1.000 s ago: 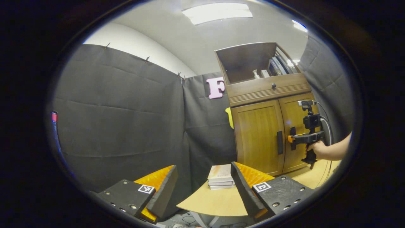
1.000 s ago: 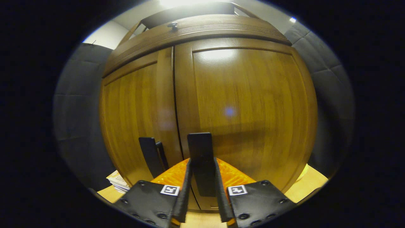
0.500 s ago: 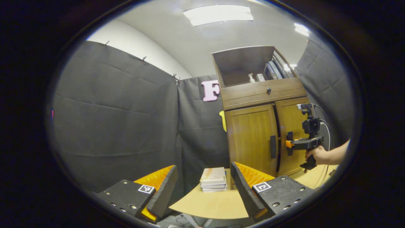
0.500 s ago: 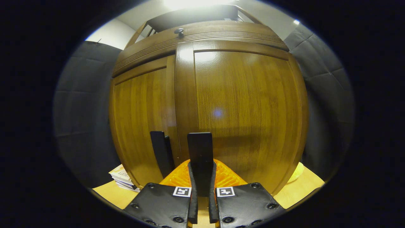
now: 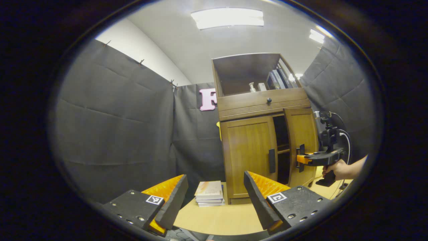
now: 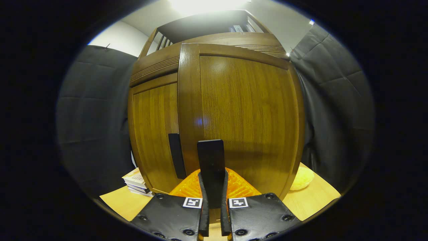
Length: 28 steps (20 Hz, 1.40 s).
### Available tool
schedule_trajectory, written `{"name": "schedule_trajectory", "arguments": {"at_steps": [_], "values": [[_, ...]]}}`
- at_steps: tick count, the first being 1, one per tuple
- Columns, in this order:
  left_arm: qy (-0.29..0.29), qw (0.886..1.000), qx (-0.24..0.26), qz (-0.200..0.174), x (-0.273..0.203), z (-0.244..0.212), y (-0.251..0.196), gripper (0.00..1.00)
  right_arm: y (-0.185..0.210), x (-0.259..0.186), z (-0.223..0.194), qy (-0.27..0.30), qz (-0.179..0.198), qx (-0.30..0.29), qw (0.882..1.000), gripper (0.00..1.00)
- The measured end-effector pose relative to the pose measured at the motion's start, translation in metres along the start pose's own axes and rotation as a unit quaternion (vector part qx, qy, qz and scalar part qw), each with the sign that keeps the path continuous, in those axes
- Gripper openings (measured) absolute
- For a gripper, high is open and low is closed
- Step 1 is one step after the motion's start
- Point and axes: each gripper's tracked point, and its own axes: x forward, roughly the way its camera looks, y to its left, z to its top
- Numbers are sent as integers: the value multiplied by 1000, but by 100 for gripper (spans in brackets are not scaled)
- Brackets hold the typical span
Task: Open the right door of the double-door shoe cabinet with the right hand, and open the left door with the left hand.
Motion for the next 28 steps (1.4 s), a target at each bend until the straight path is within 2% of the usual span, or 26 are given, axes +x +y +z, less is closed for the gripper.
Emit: {"name": "schedule_trajectory", "arguments": {"at_steps": [1, 7, 8, 9, 10, 14, 16, 17, 18, 20, 21, 24, 25, 28], "values": [[-1, 1000, -2, -6, 1, 2, -5, 100, -3, -6, 1, 1, 1, 1, 1000, 15], [-7, 999, -5, -34, 7, 7, -33, 99, -20, -38, 0, 3, 1, 4, 1000, 15], [-7, 999, -6, -38, 6, 6, -38, 96, -25, -44, -1, 4, -1, 4, 1000, 15], [-7, 999, -7, -42, 8, 7, -43, 99, -30, -50, -1, 4, -2, 5, 1000, 15], [-7, 999, -8, -46, 8, 6, -47, 96, -33, -53, -4, 5, -3, 5, 1000, 15], [-12, 998, -10, -64, 13, 11, -67, 99, -51, -74, -6, 4, -11, 10, 1000, 14], [-12, 997, -13, -74, 15, 11, -82, 96, -61, -85, -7, 4, -15, 11, 1000, 14], [-12, 997, -14, -79, 14, 12, -89, 99, -66, -89, -7, 5, -18, 11, 1000, 14], [-12, 996, -15, -84, 15, 13, -96, 96, -72, -93, -5, 5, -20, 13, 1000, 14], [-14, 995, -15, -93, 18, 16, -109, 100, -81, -100, -4, 6, -22, 21, 1000, 11], [-15, 995, -16, -97, 18, 17, -115, 100, -87, -103, -3, 6, -24, 22, 999, 14], [-16, 994, -17, -107, 18, 16, -133, 99, -109, -115, -2, 7, -34, 17, 999, 14], [-16, 994, -18, -110, 18, 16, -136, 100, -115, -119, -1, 7, -36, 17, 999, 10], [-16, 993, -18, -116, 15, 19, -157, 96, -136, -128, 2, 6, -44, 17, 999, 14]]}}
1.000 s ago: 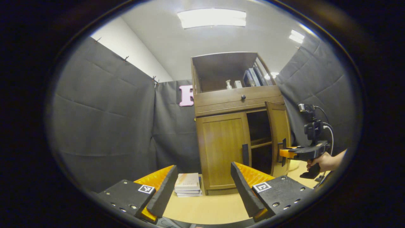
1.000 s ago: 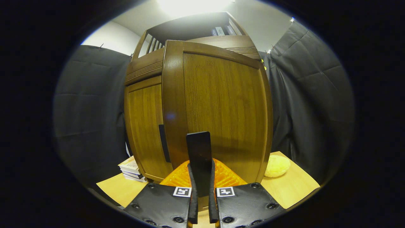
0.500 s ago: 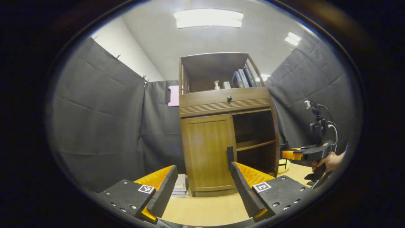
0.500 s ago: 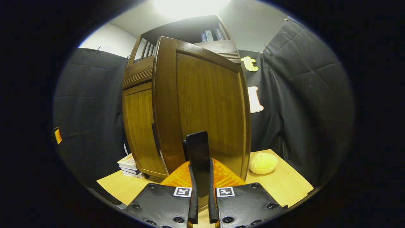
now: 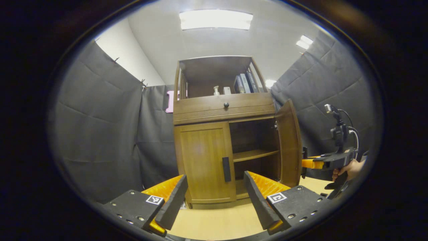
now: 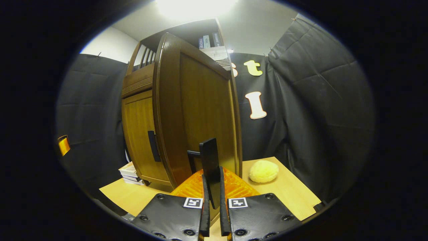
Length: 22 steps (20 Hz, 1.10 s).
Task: Open the right door of the double-door shoe cabinet with the right hand, and open the left door with the left hand.
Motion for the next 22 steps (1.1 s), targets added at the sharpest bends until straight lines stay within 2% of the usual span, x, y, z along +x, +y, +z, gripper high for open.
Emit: {"name": "schedule_trajectory", "arguments": {"at_steps": [1, 3, 6, 8, 9, 12, 13, 15, 18, 19, 20, 21, 22], "values": [[0, 1000, 0, -2, -1, 1, -7, 100, -6, -2, 0, -1, -2, 0, 1000, 14], [-1, 1000, 4, -5, 0, 2, -18, 97, -20, -6, 2, -2, -4, 0, 1000, 14], [-1, 1000, 13, -3, 3, 2, -31, 99, -35, -14, 4, -7, 2, 3, 1000, 10], [-1, 1000, 11, -1, 7, 2, -38, 99, -49, -23, 6, -13, -4, -8, 1000, 13], [-2, 1000, 11, 2, 9, 1, -41, 99, -56, -25, 7, -16, -7, -15, 1000, 8], [-1, 1000, 10, 4, 19, 1, -48, 99, -79, -30, 12, -17, -26, -12, 999, 8], [0, 1000, 9, 4, 24, 0, -49, 99, -88, -32, 14, -18, -33, -7, 999, 5], [3, 1000, 5, 8, 33, -2, -49, 99, -90, -39, 17, -19, -23, 4, 1000, 0], [7, 1000, 5, 12, 49, -7, -43, 99, -95, -55, 20, -27, -29, -10, 999, 0], [9, 1000, 5, 12, 56, -9, -41, 99, -96, -63, 23, -29, -32, -17, 999, 7], [9, 1000, 5, 14, 69, -12, -38, 99, -96, -72, 23, -29, -34, -19, 999, 0], [9, 1000, 5, 15, 80, -14, -35, 96, -91, -82, 23, -27, -28, -16, 999, 13], [8, 1000, 4, 16, 91, -16, -33, 99, -87, -89, 25, -25, -27, -15, 999, 34]]}}
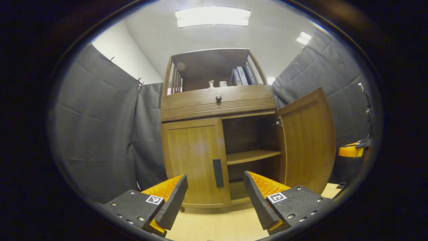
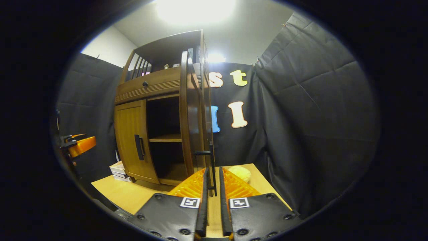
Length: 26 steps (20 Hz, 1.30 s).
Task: Open the right door of the double-door shoe cabinet with the right hand, and open the left door with the left hand.
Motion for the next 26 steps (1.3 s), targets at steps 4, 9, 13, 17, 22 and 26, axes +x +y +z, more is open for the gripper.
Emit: {"name": "schedule_trajectory", "arguments": {"at_steps": [4, 9, 13, 17, 22, 26], "values": [[-6, 1000, 1, -2, 45, -4, 4, 99, -2, -24, 6, -12, -30, -5, 999, 96], [-5, 1000, -8, -13, 99, -17, 4, 100, -1, -38, 10, -14, -72, -9, 997, 92], [5, 1000, -17, -23, 136, -37, 3, 100, 0, -41, 10, -11, -99, -11, 995, 92], [16, 999, -19, -32, 171, -58, 0, 94, 0, -40, 10, -7, -118, -21, 993, 97], [30, 998, -30, -37, 208, -84, 0, 100, 5, -39, 4, 0, -132, -30, 991, 97], [39, 998, -28, -45, 232, -103, -3, 100, 8, -31, 1, 7, -143, -30, 989, 97]]}}
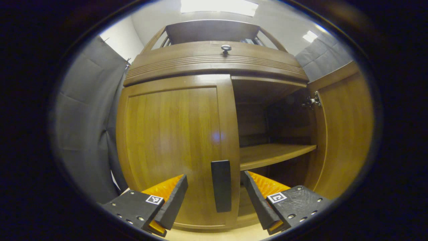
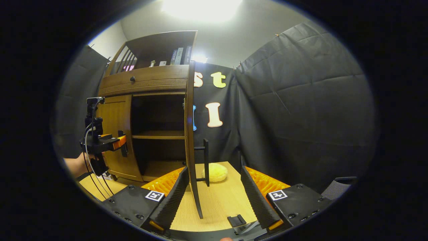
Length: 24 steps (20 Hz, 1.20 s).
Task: Open the right door of the double-door shoe cabinet with the right hand, and open the left door with the left hand.
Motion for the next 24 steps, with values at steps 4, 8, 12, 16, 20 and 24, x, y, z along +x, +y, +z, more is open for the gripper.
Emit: {"name": "schedule_trajectory", "arguments": {"at_steps": [4, 8, 12, 16, 20, 24], "values": [[17, 1000, -10, 2, 21, -21, 2, 87, 2, 0, -2, 1, -8, -6, 1000, 97], [31, 999, -28, -33, 31, -35, -10, 66, 3, 0, -2, 1, -9, -7, 1000, 97], [29, 999, -17, -9, 27, -32, -11, 36, 5, 1, -3, 2, -5, -6, 1000, 92], [44, 999, -30, 5, 22, -32, -10, 15, 7, 1, -1, -3, 2, -5, 1000, 92], [42, 999, -32, 11, 2, -29, -8, 13, 4, -2, 0, -6, 14, 1, 1000, 97], [45, 998, -30, 19, -22, -28, -3, 16, 1, -5, -2, -10, 28, 4, 1000, 97]]}}
